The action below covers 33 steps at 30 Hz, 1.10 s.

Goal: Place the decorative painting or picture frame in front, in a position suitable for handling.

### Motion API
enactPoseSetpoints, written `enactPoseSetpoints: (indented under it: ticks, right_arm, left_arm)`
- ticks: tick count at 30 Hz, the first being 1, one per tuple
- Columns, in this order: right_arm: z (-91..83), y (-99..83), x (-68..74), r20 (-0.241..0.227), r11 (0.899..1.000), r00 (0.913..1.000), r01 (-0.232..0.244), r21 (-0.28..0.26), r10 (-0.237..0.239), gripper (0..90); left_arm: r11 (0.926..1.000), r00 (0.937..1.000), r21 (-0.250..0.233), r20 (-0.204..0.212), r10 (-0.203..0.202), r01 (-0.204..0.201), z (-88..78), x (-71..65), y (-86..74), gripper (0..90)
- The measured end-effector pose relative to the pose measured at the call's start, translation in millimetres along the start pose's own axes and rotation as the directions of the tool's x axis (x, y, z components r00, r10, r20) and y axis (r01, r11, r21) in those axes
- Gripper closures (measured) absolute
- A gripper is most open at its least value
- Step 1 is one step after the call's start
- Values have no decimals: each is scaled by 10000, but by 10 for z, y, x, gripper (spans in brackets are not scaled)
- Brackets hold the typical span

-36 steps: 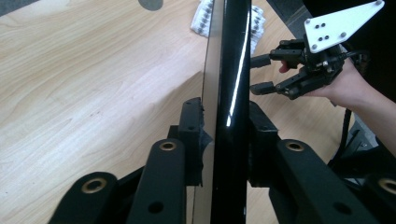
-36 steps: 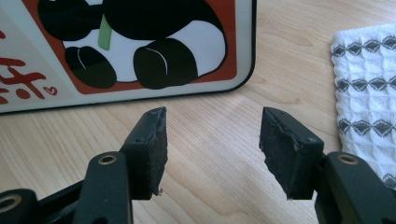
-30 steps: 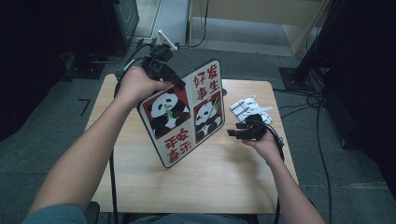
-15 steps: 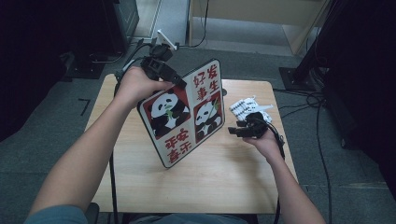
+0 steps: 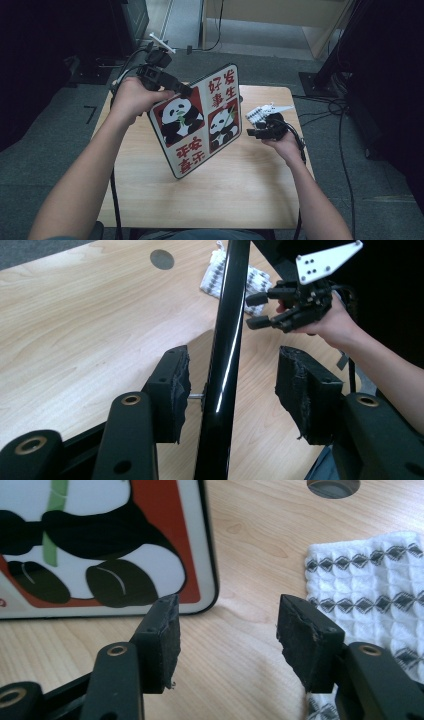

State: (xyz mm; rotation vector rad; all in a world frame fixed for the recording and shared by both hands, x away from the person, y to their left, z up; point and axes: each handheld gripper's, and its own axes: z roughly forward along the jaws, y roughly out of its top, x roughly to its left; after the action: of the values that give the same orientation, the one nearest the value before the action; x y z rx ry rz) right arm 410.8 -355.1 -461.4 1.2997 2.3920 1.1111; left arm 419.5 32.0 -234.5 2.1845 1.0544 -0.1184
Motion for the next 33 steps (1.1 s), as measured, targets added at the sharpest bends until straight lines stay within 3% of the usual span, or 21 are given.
enactPoseSetpoints:
  ticks: [4,14,16,19,21,27,33]
  right_arm:
    - [27,39,-65,99,9999,9998,162,53,-163,454]
    - [10,77,-377,616,9998,9979,-185,30,182,454]
    - [0,84,-437,813,9994,9966,-129,-307,154,455]
    - [-16,81,-517,888,9965,9939,-598,-580,648,462]
    - [-23,112,-582,1033,9980,9928,-576,-255,600,453]
    - [-8,102,-725,1353,9961,9873,-787,-408,835,444]
    - [78,52,-887,1466,9908,9801,-1356,21,1339,438]
  left_arm:
    - [10000,9999,-60,93,40,-40,-50,18,-85,466]
    - [9983,9996,-570,285,-53,69,-205,111,-299,440]
    - [9979,9995,-649,302,-14,34,-226,118,-344,438]
    - [9969,9994,-782,333,-57,83,-257,131,-428,432]
    - [9970,9996,-776,271,-57,78,-264,138,-476,427]
    - [9956,9993,-909,332,-198,227,-303,172,-636,417]
    - [9937,9993,-1090,288,-221,251,-359,162,-795,412]
